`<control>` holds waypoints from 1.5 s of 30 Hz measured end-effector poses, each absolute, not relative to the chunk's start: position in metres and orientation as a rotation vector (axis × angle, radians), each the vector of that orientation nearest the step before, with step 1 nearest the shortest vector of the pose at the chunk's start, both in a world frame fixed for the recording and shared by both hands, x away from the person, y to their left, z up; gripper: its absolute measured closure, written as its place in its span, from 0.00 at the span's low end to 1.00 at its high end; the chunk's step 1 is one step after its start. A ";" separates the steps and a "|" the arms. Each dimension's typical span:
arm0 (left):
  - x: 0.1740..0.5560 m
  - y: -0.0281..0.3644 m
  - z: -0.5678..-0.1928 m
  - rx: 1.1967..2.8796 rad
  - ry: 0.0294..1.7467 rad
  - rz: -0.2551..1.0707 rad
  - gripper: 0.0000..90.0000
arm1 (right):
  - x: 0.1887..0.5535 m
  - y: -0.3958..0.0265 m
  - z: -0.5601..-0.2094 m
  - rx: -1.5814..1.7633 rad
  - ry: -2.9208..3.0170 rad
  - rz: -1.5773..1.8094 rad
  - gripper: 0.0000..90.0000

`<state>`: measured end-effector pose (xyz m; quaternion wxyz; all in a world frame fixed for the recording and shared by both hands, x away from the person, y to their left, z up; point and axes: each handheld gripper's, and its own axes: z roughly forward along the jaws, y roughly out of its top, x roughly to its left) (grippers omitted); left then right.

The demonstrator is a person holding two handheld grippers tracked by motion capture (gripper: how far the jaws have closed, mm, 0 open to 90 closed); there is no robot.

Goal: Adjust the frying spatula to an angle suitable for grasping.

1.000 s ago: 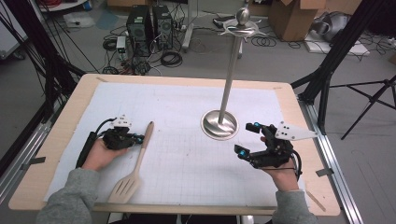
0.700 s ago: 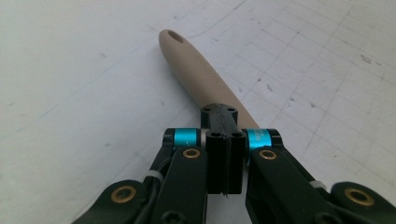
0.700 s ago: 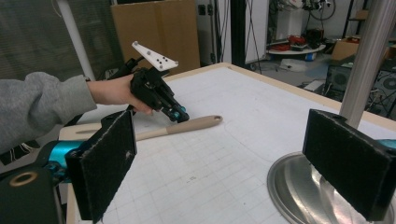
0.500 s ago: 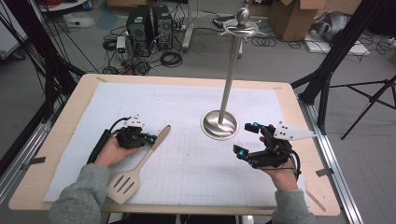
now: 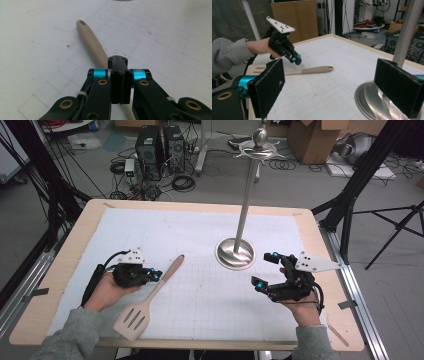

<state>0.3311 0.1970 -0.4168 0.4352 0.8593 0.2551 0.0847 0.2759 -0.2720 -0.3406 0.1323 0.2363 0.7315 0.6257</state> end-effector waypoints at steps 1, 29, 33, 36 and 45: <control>0.328 0.197 -0.420 2.152 0.630 0.206 1.00 | 0.275 -0.272 -0.340 0.686 2.124 1.813 0.09; 0.313 0.206 -0.433 2.302 0.503 0.150 1.00 | 0.277 -0.269 -0.342 0.687 2.135 1.811 0.09; 0.315 0.212 -0.433 2.297 0.500 0.142 1.00 | 0.276 -0.269 -0.342 0.687 2.136 1.807 0.09; 0.316 0.215 -0.432 2.304 0.495 0.139 1.00 | 0.276 -0.269 -0.343 0.699 2.138 1.807 0.09; 0.316 0.226 -0.431 2.261 0.590 0.124 1.00 | 0.276 -0.271 -0.344 0.699 2.133 1.802 0.09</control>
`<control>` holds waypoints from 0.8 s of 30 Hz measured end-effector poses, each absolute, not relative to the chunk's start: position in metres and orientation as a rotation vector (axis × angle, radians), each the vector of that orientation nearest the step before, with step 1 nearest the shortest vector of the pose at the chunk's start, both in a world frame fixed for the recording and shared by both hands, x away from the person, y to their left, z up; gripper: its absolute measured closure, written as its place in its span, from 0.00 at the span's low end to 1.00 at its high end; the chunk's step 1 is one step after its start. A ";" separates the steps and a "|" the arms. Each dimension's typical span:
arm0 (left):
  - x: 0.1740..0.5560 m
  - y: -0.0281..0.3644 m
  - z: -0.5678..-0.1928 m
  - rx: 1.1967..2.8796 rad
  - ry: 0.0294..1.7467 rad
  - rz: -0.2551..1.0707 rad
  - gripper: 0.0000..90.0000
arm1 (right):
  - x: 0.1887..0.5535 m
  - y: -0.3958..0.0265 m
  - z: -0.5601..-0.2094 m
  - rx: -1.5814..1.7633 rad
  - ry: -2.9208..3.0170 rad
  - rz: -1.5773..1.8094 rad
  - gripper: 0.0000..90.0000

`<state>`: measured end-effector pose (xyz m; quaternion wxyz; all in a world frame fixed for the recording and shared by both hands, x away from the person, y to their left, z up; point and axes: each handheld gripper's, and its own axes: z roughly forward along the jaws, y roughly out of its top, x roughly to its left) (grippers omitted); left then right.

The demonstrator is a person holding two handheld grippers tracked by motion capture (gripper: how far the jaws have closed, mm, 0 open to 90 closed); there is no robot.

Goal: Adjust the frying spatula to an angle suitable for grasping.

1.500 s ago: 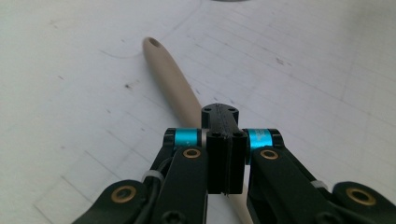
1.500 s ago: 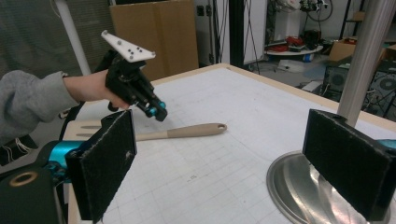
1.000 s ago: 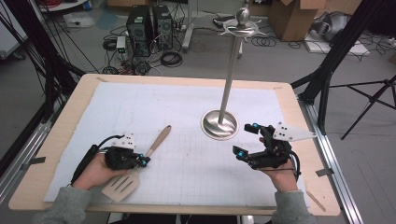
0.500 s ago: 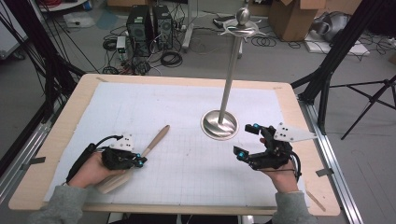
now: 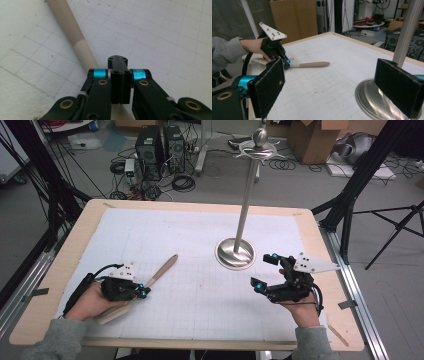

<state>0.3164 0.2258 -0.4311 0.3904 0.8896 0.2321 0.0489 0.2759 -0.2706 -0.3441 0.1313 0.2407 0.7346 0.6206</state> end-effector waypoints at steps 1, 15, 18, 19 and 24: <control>0.320 0.228 -0.427 2.224 0.606 0.132 1.00 | 0.276 -0.270 -0.344 0.702 2.136 1.801 0.09; 0.380 0.229 -0.430 2.145 0.949 0.267 1.00 | 0.280 -0.268 -0.345 0.689 2.148 1.805 0.09; 0.382 0.222 -0.436 2.167 0.912 0.252 1.00 | 0.279 -0.269 -0.344 0.688 2.144 1.806 0.09; 0.382 0.218 -0.437 2.170 0.892 0.245 1.00 | 0.279 -0.269 -0.344 0.691 2.145 1.805 0.09; 0.385 0.199 -0.435 2.239 0.799 0.256 1.00 | 0.278 -0.267 -0.344 0.692 2.148 1.799 0.09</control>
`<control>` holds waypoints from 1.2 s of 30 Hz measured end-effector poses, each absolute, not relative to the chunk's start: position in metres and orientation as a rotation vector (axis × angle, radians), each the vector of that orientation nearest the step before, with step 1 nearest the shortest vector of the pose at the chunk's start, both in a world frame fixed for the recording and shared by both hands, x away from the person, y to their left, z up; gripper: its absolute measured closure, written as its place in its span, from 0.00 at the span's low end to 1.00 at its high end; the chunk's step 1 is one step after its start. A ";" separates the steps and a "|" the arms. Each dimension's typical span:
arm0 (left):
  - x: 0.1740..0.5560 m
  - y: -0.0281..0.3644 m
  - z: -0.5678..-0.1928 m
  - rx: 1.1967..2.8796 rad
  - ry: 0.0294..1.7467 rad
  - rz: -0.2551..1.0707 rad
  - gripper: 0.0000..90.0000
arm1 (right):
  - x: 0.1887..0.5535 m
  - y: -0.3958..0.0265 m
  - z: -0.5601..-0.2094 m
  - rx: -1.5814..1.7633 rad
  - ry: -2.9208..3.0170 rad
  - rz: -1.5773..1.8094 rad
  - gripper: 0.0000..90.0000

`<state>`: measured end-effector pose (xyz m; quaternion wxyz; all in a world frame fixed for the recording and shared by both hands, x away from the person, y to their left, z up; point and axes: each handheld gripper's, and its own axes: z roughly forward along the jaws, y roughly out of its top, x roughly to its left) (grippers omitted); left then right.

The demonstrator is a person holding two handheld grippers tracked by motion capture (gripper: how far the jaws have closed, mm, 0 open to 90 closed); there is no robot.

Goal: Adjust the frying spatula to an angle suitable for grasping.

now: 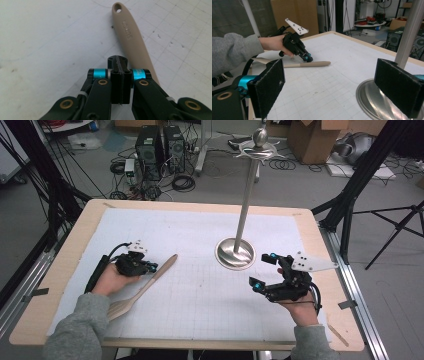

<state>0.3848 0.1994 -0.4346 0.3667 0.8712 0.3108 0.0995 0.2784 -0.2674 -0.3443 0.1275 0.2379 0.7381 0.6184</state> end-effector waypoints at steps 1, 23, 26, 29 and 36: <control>0.385 0.195 -0.434 2.248 0.774 0.266 1.00 | 0.278 -0.267 -0.344 0.688 2.146 1.796 0.09; 0.379 0.159 -0.418 2.205 0.609 0.214 1.00 | 0.276 -0.270 -0.347 0.709 2.145 1.792 0.09; 0.366 0.172 -0.405 2.167 0.598 0.249 1.00 | 0.275 -0.271 -0.346 0.710 2.142 1.795 0.09; 0.351 0.183 -0.397 2.154 0.620 0.264 1.00 | 0.274 -0.271 -0.346 0.709 2.138 1.793 0.09; 0.325 0.193 -0.394 2.156 0.616 0.277 1.00 | 0.275 -0.267 -0.345 0.694 2.140 1.796 0.09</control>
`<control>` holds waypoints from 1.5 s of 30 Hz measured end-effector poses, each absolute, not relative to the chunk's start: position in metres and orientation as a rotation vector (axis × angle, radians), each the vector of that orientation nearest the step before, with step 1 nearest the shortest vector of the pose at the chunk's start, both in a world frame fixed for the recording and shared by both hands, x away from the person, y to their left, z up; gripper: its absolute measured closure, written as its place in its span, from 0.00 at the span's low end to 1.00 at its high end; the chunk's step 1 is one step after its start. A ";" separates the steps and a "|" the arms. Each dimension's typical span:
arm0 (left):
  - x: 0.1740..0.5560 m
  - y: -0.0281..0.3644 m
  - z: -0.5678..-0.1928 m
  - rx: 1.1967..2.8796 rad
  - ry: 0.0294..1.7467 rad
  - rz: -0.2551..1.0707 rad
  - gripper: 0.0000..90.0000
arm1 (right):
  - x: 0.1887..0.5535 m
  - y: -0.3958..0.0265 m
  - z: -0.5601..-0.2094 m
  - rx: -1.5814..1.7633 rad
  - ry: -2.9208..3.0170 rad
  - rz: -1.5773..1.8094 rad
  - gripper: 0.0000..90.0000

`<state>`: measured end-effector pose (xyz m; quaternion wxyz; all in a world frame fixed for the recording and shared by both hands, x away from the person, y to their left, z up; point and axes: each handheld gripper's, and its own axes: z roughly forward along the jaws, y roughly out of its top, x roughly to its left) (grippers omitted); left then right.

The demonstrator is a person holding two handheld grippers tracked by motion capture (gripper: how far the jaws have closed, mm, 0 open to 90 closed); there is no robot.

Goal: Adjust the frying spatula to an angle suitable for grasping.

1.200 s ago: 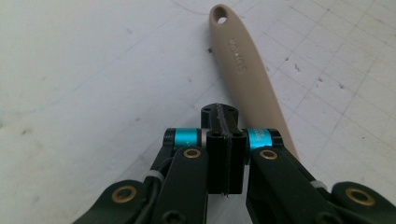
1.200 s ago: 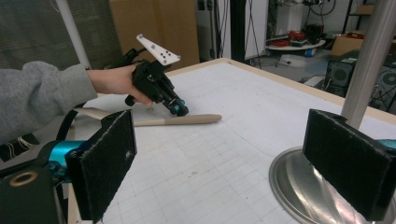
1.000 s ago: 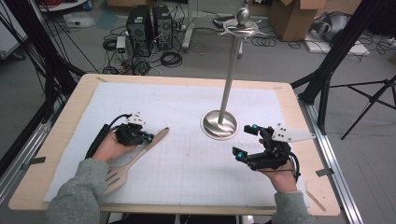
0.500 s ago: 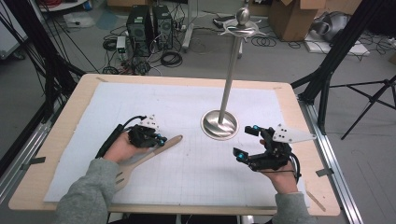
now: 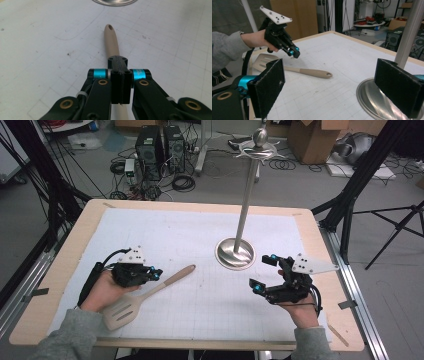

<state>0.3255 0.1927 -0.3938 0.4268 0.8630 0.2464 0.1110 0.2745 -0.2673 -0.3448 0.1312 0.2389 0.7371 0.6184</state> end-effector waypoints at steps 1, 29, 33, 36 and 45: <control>0.323 0.194 -0.394 2.158 0.617 0.276 1.00 | 0.275 -0.267 -0.345 0.696 2.145 1.792 0.09; 0.303 0.194 -0.426 2.398 0.603 0.253 1.00 | 0.276 -0.265 -0.345 0.687 2.149 1.802 0.09; 0.305 0.203 -0.425 2.424 0.581 0.257 1.00 | 0.276 -0.265 -0.345 0.692 2.151 1.803 0.09; 0.306 0.211 -0.424 2.435 0.592 0.269 1.00 | 0.276 -0.265 -0.345 0.696 2.152 1.801 0.09; 0.320 0.219 -0.410 2.210 0.681 0.267 1.00 | 0.276 -0.264 -0.345 0.696 2.151 1.799 0.09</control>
